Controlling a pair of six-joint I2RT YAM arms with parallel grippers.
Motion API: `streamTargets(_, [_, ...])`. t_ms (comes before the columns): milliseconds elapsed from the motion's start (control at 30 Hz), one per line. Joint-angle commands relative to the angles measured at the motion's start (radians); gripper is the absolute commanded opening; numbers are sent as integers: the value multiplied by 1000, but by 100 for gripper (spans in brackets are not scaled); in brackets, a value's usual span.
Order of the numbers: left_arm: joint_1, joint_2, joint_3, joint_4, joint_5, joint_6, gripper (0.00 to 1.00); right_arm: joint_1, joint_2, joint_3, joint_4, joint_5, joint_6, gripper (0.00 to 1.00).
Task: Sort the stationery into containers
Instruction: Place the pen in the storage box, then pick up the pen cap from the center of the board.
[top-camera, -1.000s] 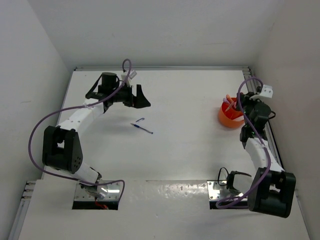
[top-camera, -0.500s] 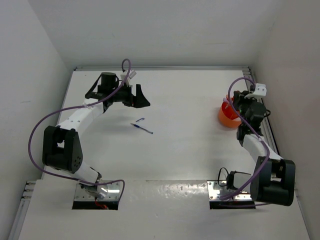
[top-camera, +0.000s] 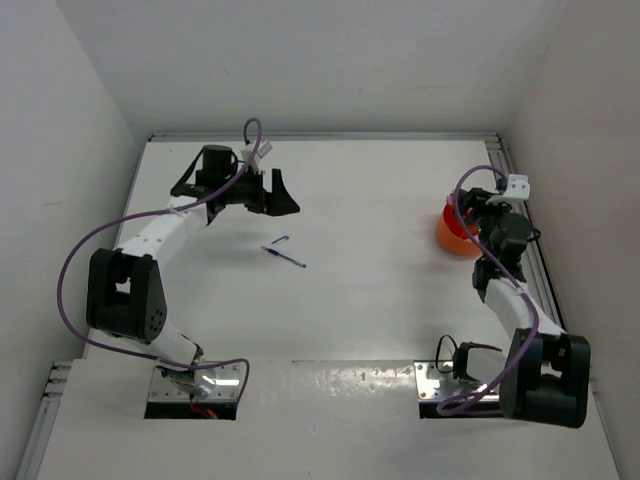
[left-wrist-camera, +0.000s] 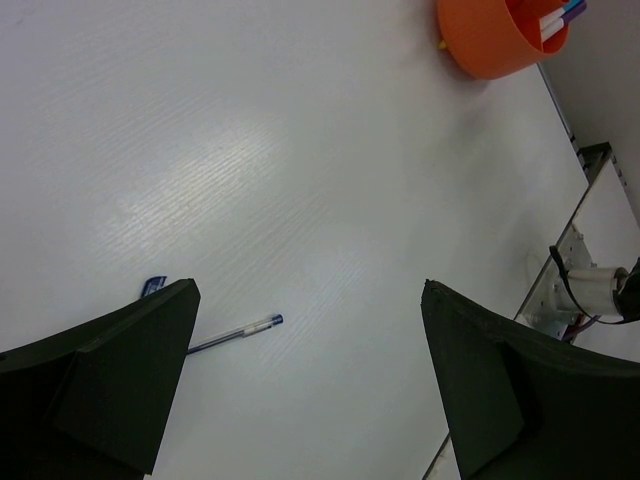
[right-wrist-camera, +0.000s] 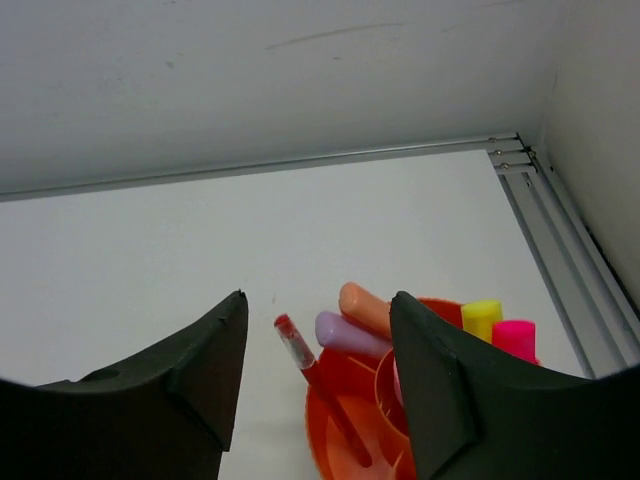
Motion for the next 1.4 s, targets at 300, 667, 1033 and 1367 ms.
streamTargets(300, [3, 19, 166, -333, -9, 523, 95, -86, -297, 90, -325, -162, 83, 39])
streamTargets(667, [-98, 168, 203, -602, -248, 830, 42, -43, -141, 395, -962, -524, -50, 47])
streamTargets(1033, [-166, 293, 300, -554, -354, 824, 37, 26, -82, 429, -1085, -521, -130, 50])
streamTargets(1367, [-198, 421, 343, -536, -436, 767, 40, 32, -77, 420, -1094, -507, -145, 52])
